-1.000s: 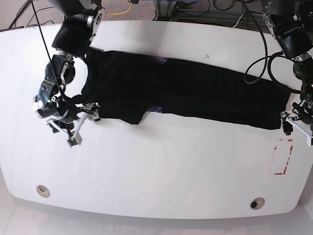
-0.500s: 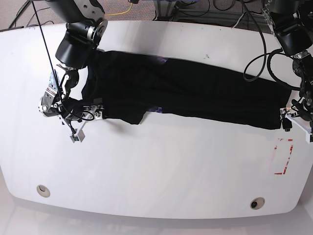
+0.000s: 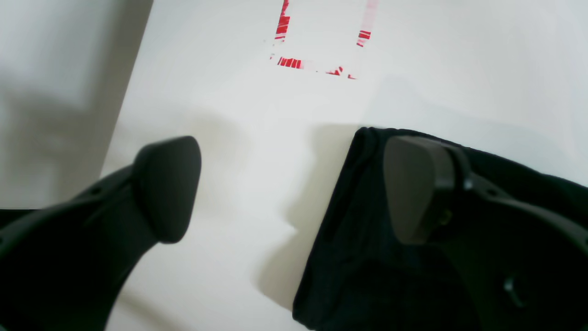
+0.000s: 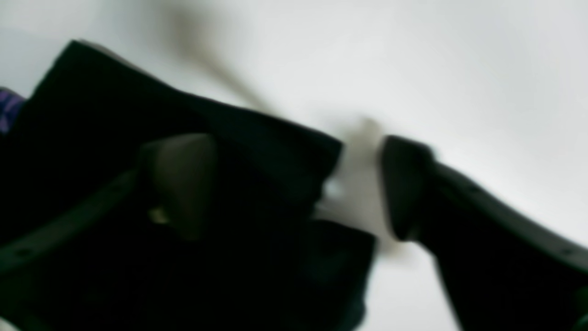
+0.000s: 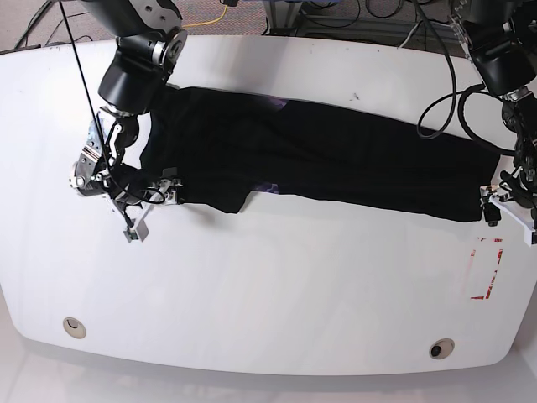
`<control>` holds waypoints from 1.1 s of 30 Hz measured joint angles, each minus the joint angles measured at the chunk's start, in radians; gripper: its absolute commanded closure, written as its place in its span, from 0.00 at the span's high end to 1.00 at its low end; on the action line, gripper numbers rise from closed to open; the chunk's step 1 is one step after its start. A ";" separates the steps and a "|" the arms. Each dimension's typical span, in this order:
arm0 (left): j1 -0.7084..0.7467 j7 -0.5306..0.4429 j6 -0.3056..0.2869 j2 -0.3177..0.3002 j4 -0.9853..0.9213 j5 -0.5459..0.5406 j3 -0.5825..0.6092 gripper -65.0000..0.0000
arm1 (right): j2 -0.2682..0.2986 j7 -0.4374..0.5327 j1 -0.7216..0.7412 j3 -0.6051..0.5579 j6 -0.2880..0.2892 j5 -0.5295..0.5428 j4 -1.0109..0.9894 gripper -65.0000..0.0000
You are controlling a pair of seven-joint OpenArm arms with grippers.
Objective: Layout the t-shirt on the table in an organized manner, then fold the t-shirt properly
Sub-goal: 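Grasp the strip end with the right gripper and lift it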
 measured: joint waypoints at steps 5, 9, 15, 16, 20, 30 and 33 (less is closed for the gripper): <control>-0.002 0.000 0.000 0.000 0.000 0.000 0.000 0.93 | -0.008 -0.007 -0.009 0.000 0.000 0.015 0.002 0.18; -0.002 0.000 0.000 0.000 0.000 0.000 0.000 0.93 | -0.008 -0.017 -0.013 -0.002 0.000 0.016 0.001 0.02; -0.002 0.000 0.000 0.000 0.000 0.000 0.001 0.93 | -0.010 -0.042 -0.021 -0.003 -0.001 0.019 0.031 0.01; -0.002 0.000 0.000 0.000 0.000 0.000 0.001 0.93 | -0.013 -0.068 -0.026 -0.006 -0.002 0.029 0.054 0.01; -0.002 0.000 0.000 0.000 0.000 0.000 0.001 0.93 | -0.014 -0.160 -0.041 -0.006 -0.004 0.108 0.130 0.01; -0.001 0.000 0.000 0.002 0.000 0.000 0.002 0.93 | -0.005 -0.295 -0.121 -0.006 -0.003 0.387 0.362 0.01; 0.000 0.000 0.000 0.003 0.000 0.000 0.002 0.93 | -0.008 -0.297 -0.178 -0.007 -0.004 0.456 0.407 0.01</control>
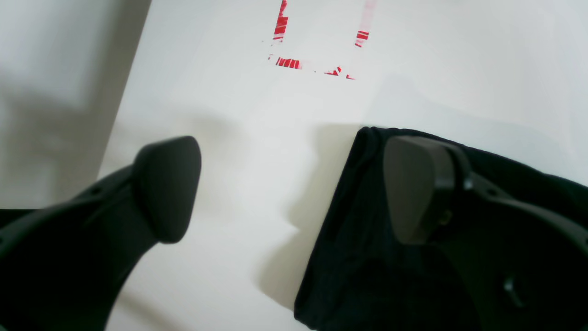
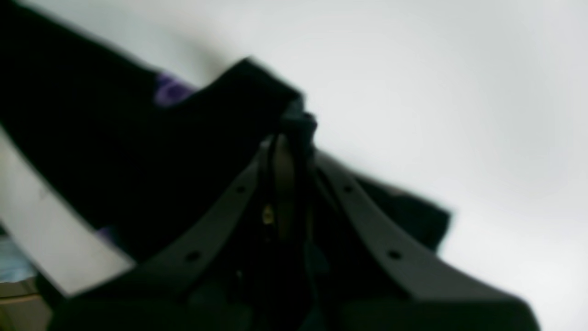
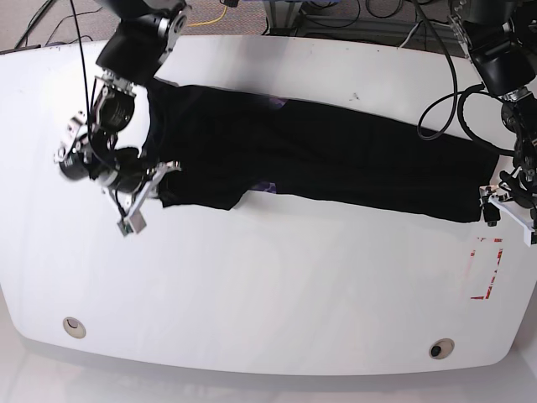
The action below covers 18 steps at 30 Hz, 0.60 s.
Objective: Layout the t-shirt on the table in an organized manner, then fold the t-shirt properly
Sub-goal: 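Grasp the strip end with the right gripper and lift it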
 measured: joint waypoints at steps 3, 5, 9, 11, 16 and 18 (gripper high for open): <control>-0.001 0.000 0.000 0.000 0.000 0.000 0.000 0.93 | 0.006 -0.002 -0.067 -0.042 0.000 0.063 0.041 0.01; -0.002 -0.001 0.000 0.000 0.000 0.000 0.000 0.93 | 0.011 -0.011 -0.116 -0.072 0.002 0.099 0.063 0.01; -0.001 -0.001 0.000 0.000 0.000 0.000 0.000 0.93 | 0.021 -0.014 -0.190 -0.109 0.003 0.168 0.101 0.01; -0.001 0.000 0.000 -0.001 0.000 0.001 0.000 0.93 | 0.028 -0.010 -0.222 -0.116 0.001 0.201 0.117 0.01; -0.001 -0.002 0.000 0.000 0.000 0.000 0.001 0.93 | 0.033 -0.010 -0.280 -0.120 0.000 0.245 0.125 0.01; 0.000 -0.001 0.000 0.000 0.000 0.000 0.001 0.93 | 0.033 -0.012 -0.295 -0.124 0.001 0.244 0.125 0.01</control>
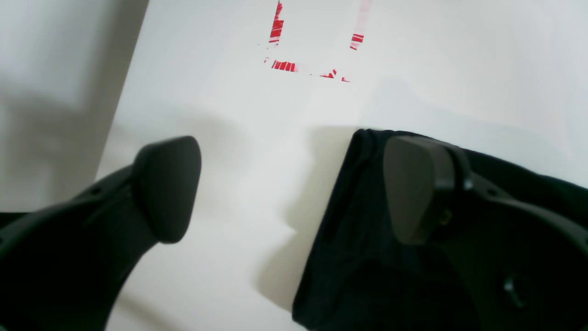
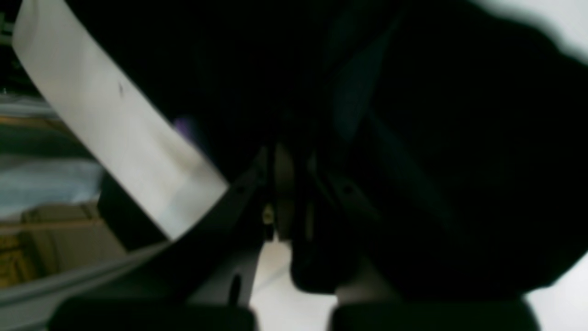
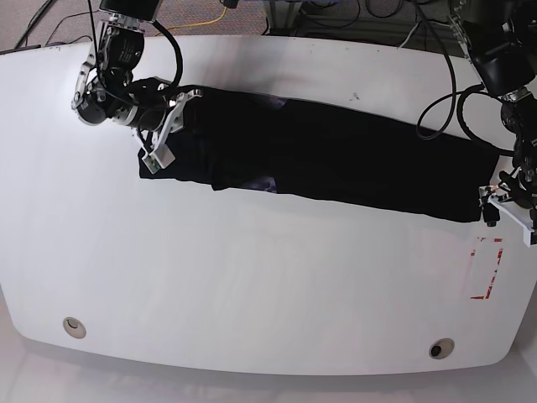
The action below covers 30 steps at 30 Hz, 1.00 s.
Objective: Layout the t-shirt on the table in an organized manner, then fold the t-shirt properly
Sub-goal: 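Grasp the strip end with the right gripper and lift it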
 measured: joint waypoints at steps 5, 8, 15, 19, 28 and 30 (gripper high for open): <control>0.002 0.001 0.000 0.000 0.000 0.000 0.000 0.93 | 0.008 0.000 -0.028 -0.042 0.000 0.001 0.000 0.01; 0.002 0.001 0.000 0.000 0.000 0.000 0.000 0.93 | 0.024 0.000 -0.037 -0.071 0.000 0.003 0.000 0.01; 0.002 0.001 0.000 0.000 0.000 0.000 0.000 0.93 | 0.039 0.003 -0.061 -0.103 0.000 0.003 0.000 0.43; 0.002 0.001 0.000 -0.001 0.000 0.001 0.000 0.93 | 0.048 0.006 -0.069 -0.104 0.001 0.003 0.000 0.86; 0.003 0.001 0.000 -0.001 0.000 0.000 0.000 0.93 | 0.105 -0.002 -0.106 -0.128 0.000 0.007 0.045 1.00; 0.003 0.001 0.000 -0.001 0.000 0.003 0.000 0.93 | 0.131 -0.002 -0.108 -0.153 0.000 0.003 0.077 1.00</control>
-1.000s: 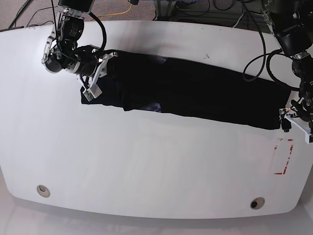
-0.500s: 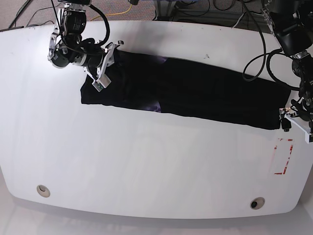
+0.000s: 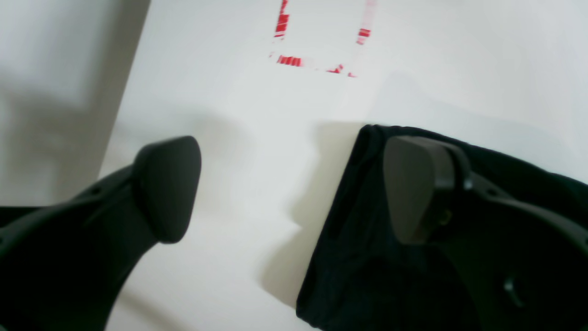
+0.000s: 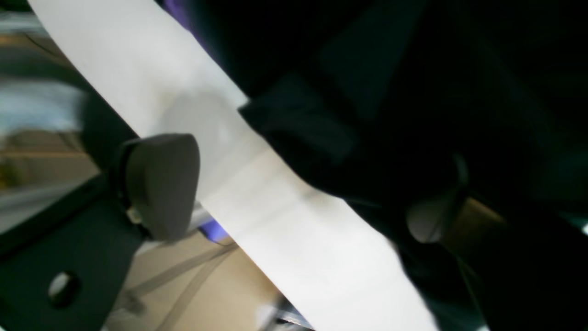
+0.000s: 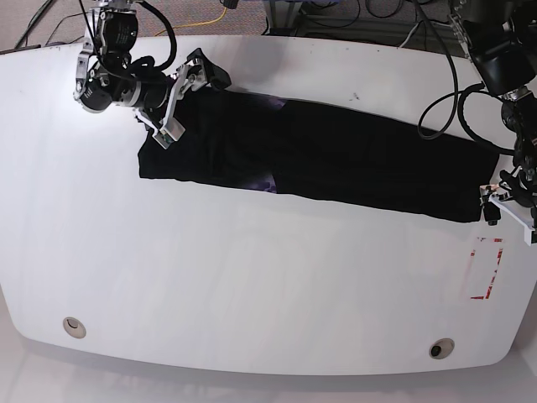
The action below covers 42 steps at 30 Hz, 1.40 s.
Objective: Layout the t-shirt on the table in an organized manner, then fold the t-shirt properly
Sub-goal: 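Grasp the strip end with the right gripper and lift it, then fold the held strip end with the right gripper toward the strip middle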
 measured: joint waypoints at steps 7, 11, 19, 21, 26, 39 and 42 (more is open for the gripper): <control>0.000 -0.001 0.000 -0.001 0.000 -0.003 0.060 0.93 | 0.012 0.006 0.009 0.061 0.001 0.070 0.066 1.00; 0.006 -0.002 0.000 0.003 0.000 -0.003 0.062 0.93 | 0.014 0.009 0.061 0.117 0.001 0.072 0.050 1.00; 0.016 0.000 0.000 0.000 0.000 -0.002 0.065 0.93 | -0.033 0.027 0.211 0.125 0.001 0.056 -0.124 1.00; 0.016 -0.001 0.000 0.000 0.000 -0.003 0.065 0.93 | -0.050 0.026 0.229 0.124 0.001 0.031 -0.176 1.00; 0.016 -0.002 0.000 0.001 0.000 -0.003 0.065 0.93 | -0.062 0.034 0.262 0.128 0.000 -0.007 -0.238 1.00; 0.016 -0.001 0.000 0.000 0.000 -0.003 0.065 0.93 | -0.103 0.042 0.286 0.052 0.000 -0.004 -0.248 0.68; 0.016 -0.001 0.000 0.001 0.000 -0.003 0.065 0.93 | -0.117 0.043 0.286 0.030 0.000 -0.004 -0.248 0.62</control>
